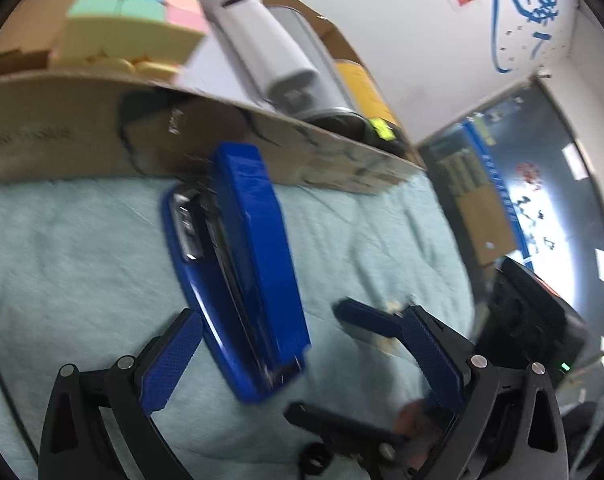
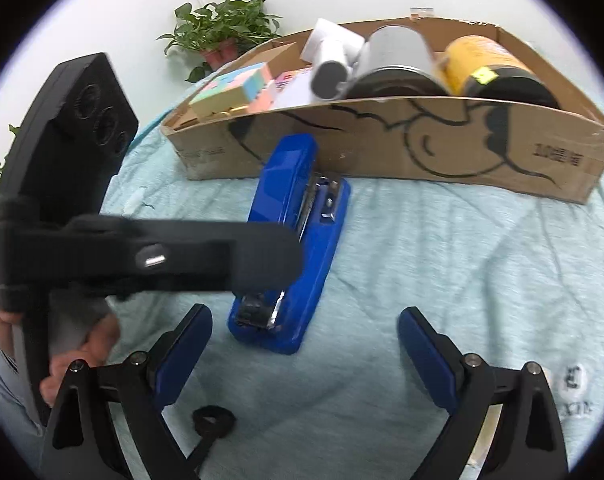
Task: Organize rigid objects
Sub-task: 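Grasp the blue stapler with the right gripper while the left gripper clamps it, then lift the blue stapler into the box beside the game box and release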
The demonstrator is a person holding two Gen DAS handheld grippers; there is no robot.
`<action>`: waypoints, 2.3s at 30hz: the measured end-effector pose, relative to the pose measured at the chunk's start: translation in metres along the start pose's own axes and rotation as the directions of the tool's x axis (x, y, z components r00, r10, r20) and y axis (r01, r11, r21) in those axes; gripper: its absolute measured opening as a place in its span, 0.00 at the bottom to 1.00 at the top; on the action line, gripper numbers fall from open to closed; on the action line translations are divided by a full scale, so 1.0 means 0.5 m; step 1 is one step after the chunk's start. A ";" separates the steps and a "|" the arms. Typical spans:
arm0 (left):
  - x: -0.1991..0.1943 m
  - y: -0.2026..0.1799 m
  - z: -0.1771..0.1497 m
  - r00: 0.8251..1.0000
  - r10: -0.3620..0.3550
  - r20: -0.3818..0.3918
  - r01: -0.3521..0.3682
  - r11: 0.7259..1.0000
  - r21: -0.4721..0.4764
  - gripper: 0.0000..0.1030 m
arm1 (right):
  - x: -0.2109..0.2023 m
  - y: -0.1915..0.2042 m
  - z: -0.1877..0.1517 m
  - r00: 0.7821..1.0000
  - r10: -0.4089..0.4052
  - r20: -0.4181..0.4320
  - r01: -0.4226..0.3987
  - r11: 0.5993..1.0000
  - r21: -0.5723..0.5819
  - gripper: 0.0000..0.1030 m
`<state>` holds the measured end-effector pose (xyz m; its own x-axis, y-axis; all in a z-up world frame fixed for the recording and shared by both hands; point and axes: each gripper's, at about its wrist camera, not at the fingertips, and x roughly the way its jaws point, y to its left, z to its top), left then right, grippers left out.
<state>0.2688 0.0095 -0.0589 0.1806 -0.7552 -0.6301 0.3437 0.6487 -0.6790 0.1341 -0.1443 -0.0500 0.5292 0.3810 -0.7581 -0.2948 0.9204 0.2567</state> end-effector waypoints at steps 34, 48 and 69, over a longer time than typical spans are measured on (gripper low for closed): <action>-0.047 0.071 -0.034 0.986 0.077 0.147 -0.057 0.989 -0.134 0.95 | 0.058 -0.023 0.037 0.976 0.219 0.005 -0.215 0.953 0.212 0.54; -0.067 -0.008 -0.039 0.987 0.053 0.149 -0.046 0.998 -0.047 0.41 | 0.028 0.004 0.036 0.944 0.327 0.038 -0.329 0.929 0.173 0.53; -0.325 0.031 0.284 0.949 0.109 0.295 -0.103 0.994 -0.035 0.37 | 0.057 0.107 0.410 0.937 0.327 0.125 -0.326 0.945 -0.030 0.46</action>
<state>0.3757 0.1287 0.0867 0.4803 -0.6741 -0.5612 0.2911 0.7261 -0.6230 0.2969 -0.0663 0.0650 0.4990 0.6690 -0.5509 -0.4751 0.7428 0.4717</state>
